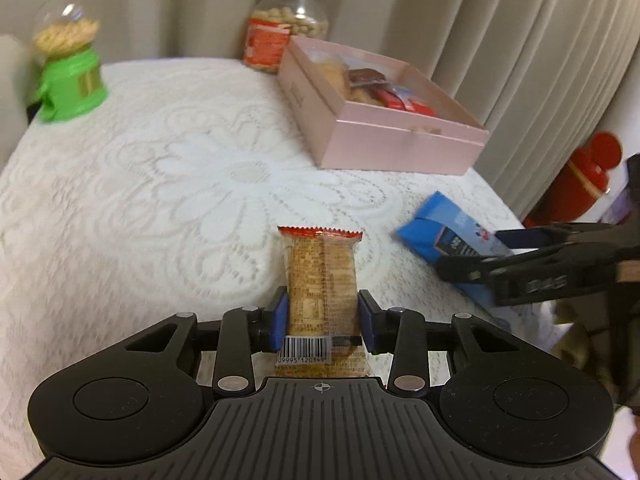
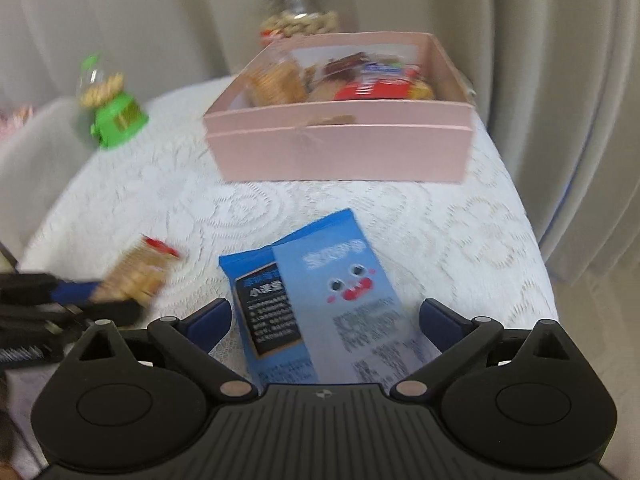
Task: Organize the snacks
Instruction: 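Grasp the blue snack bag with the right gripper while the left holds the bread-stick packet, then carry both packets into the pink box and open both grippers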
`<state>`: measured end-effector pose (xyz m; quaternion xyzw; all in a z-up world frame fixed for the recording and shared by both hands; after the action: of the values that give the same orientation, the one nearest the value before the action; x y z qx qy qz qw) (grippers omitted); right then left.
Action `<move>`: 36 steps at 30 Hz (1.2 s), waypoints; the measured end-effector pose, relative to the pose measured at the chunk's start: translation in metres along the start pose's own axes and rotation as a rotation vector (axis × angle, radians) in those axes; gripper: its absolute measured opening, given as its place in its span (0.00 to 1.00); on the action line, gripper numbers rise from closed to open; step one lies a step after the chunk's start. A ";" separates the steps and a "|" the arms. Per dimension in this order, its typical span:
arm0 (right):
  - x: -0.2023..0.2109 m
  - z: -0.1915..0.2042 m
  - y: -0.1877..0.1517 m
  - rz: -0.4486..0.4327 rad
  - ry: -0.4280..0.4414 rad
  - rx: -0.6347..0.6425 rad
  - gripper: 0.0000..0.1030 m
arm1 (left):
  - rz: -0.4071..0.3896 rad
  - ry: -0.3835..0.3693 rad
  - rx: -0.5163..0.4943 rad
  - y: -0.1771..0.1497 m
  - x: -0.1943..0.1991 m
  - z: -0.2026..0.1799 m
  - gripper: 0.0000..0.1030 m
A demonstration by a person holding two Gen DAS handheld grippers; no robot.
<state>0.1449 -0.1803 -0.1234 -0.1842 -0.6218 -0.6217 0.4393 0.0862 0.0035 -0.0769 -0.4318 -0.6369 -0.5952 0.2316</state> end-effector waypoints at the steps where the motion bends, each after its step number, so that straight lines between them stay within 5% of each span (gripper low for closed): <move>1: -0.003 0.006 0.002 0.004 -0.015 0.032 0.98 | 0.002 -0.017 0.011 -0.002 0.001 0.002 0.40; 4: -0.013 0.020 0.010 -0.007 -0.057 0.107 0.98 | -0.005 -0.026 0.017 -0.004 0.002 0.003 0.40; 19: -0.009 0.023 -0.002 -0.065 -0.056 0.062 1.00 | -0.049 -0.025 -0.005 -0.006 0.000 -0.004 0.43; 36: 0.000 0.029 -0.021 -0.059 0.021 0.171 1.00 | -0.058 -0.012 -0.022 -0.007 0.000 -0.004 0.43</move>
<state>0.1191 -0.1561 -0.1313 -0.1209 -0.6733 -0.5808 0.4413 0.0798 0.0000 -0.0804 -0.4193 -0.6440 -0.6059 0.2057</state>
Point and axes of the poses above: each gripper's, at about its wrist camera, not at the fingertips, and x roughly against the way its jaws point, z to its left, y to its top, the point moved 9 cm from there along -x, roughly the way its jaws point, and after that the axes turned 12 degrees about z, right-handed, at the moved point
